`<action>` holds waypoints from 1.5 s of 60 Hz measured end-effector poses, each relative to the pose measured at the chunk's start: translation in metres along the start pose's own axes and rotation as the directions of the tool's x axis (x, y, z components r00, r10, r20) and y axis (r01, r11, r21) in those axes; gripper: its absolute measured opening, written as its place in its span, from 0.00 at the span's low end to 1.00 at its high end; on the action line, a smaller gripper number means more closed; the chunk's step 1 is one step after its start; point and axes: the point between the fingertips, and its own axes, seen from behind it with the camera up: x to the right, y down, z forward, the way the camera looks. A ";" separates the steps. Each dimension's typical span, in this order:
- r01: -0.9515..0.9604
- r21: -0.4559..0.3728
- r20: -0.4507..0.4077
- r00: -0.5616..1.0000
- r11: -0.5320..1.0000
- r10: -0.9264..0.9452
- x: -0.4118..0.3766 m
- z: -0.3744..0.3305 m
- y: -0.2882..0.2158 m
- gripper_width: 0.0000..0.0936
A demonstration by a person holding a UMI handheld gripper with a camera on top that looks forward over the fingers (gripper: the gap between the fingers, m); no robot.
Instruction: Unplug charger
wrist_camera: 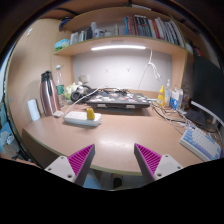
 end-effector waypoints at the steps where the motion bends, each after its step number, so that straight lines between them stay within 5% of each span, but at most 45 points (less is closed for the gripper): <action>1: 0.005 0.003 0.002 1.000 1.000 -0.005 -0.002 0.002 -0.001 0.93; 45: -0.013 0.043 -0.008 1.000 0.999 0.013 -0.094 0.185 -0.075 0.89; 50: 0.010 0.048 -0.041 0.999 0.999 -0.008 -0.095 0.198 -0.082 0.82; 56: 0.019 0.020 -0.071 0.997 1.000 -0.018 -0.094 0.206 -0.081 0.33; 70: -0.010 0.041 -0.065 0.998 0.999 0.013 -0.093 0.207 -0.085 0.17; 79: -0.051 0.018 -0.020 0.999 0.999 0.051 -0.096 0.199 -0.083 0.17; 86: 0.073 0.288 -0.100 0.994 0.955 -0.046 -0.085 0.160 -0.164 0.16; 90: 0.150 0.374 -0.147 0.984 0.915 -0.101 -0.085 0.132 -0.208 0.16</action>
